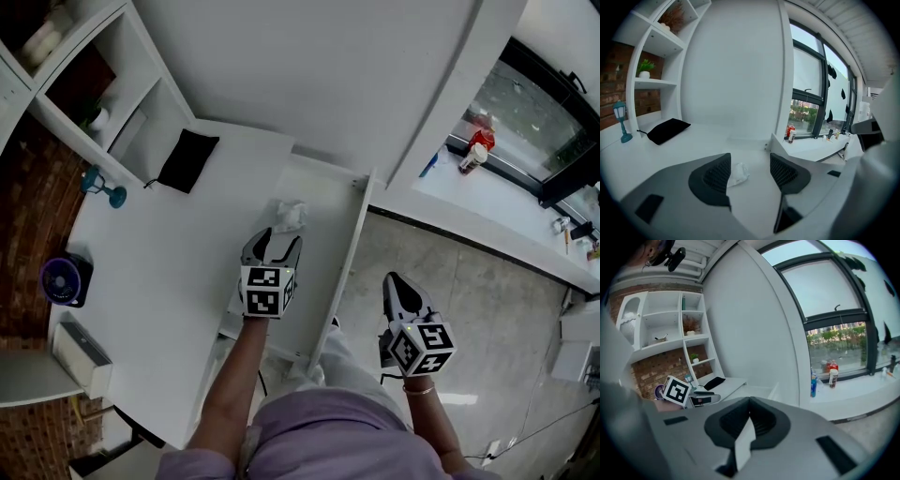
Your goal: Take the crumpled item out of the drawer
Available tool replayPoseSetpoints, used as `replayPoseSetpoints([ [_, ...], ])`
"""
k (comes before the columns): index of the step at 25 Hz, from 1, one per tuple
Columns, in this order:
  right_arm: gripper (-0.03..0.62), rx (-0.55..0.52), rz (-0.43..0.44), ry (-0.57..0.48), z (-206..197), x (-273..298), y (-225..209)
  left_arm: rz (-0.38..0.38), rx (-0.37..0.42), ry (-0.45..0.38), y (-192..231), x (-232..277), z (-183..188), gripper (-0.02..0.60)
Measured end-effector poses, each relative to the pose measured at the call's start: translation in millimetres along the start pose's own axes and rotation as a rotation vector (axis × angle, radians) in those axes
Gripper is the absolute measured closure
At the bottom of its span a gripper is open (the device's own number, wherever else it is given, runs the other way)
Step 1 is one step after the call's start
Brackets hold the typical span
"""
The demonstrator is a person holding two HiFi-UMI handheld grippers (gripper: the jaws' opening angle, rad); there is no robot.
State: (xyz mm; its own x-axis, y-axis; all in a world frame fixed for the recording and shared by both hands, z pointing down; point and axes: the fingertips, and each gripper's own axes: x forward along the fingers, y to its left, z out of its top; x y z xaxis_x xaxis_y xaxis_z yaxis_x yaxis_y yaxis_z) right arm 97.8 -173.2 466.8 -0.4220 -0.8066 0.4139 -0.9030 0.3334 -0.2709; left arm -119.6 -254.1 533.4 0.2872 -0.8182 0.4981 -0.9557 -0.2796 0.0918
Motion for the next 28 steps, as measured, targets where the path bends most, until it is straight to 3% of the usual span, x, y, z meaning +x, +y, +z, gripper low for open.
replayPoseSetpoints([
  [12,0.591,0.019,0.004,0.055,-10.3,28.0,-14.8,0.016,-0.002,0.1,16.1,60.1,-25.7,0.328],
  [19,0.591,0.037,-0.01,0.068,-12.1,39.1,-24.9,0.037,-0.053,0.176,26.3,96.0,-51.4,0.311],
  [28,0.591,0.059,-0.047,0.106,-23.7,42.0,-45.7,0.067,-0.038,0.264,36.7,130.0,-78.4,0.307],
])
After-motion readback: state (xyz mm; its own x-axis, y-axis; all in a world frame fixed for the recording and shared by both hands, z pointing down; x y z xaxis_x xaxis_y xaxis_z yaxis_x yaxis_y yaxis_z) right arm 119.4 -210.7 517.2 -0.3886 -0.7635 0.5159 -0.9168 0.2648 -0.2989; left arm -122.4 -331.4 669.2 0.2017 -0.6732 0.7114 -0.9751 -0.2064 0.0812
